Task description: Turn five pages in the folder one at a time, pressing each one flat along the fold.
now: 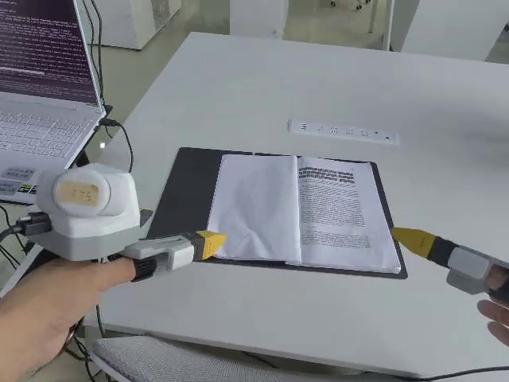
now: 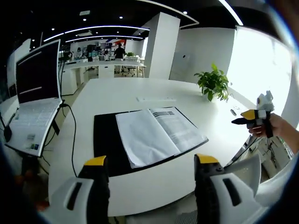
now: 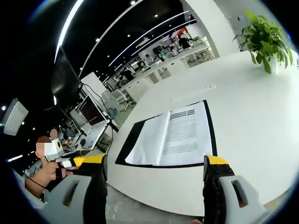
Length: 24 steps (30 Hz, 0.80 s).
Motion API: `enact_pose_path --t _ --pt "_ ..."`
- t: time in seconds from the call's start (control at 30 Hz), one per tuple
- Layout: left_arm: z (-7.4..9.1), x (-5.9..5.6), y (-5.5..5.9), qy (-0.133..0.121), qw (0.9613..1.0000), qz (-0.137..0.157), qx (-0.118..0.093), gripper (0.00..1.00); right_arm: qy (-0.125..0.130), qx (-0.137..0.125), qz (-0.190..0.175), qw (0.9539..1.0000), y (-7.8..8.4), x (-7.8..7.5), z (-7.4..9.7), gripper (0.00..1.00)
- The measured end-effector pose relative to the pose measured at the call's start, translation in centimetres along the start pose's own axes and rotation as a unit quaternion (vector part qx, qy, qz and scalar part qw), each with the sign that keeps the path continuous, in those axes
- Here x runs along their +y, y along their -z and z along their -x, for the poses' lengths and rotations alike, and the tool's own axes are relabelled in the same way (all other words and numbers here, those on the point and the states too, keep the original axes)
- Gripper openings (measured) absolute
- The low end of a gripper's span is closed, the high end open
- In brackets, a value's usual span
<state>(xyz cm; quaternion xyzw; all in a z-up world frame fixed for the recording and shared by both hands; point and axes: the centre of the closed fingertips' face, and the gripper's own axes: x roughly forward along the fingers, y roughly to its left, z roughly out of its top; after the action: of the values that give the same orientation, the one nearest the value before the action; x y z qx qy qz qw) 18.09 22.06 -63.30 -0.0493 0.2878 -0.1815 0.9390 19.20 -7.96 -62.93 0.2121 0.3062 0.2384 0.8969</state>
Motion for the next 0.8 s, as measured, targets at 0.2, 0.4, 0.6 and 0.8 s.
enact_pose_path --t 0.2,0.4,0.6,0.8 --pt "1.7 -0.6 -0.7 0.005 1.0000 0.000 -0.004 0.94 0.012 -0.022 -0.013 0.9996 -0.4 -0.3 2.0 0.93" --pt "2.6 -1.4 -1.7 0.013 0.9998 -0.006 -0.014 0.99 -0.002 -0.031 0.004 0.9995 -1.1 1.1 2.7 0.98" --pt "3.3 -1.9 -2.4 0.018 0.9996 -0.014 -0.018 0.99 -0.005 -0.043 0.019 0.9989 -2.2 2.0 3.4 1.00" --pt "3.7 -2.2 -2.7 0.020 0.9995 -0.015 -0.021 0.99 0.001 -0.056 0.024 0.9981 -3.0 1.7 4.0 1.00"
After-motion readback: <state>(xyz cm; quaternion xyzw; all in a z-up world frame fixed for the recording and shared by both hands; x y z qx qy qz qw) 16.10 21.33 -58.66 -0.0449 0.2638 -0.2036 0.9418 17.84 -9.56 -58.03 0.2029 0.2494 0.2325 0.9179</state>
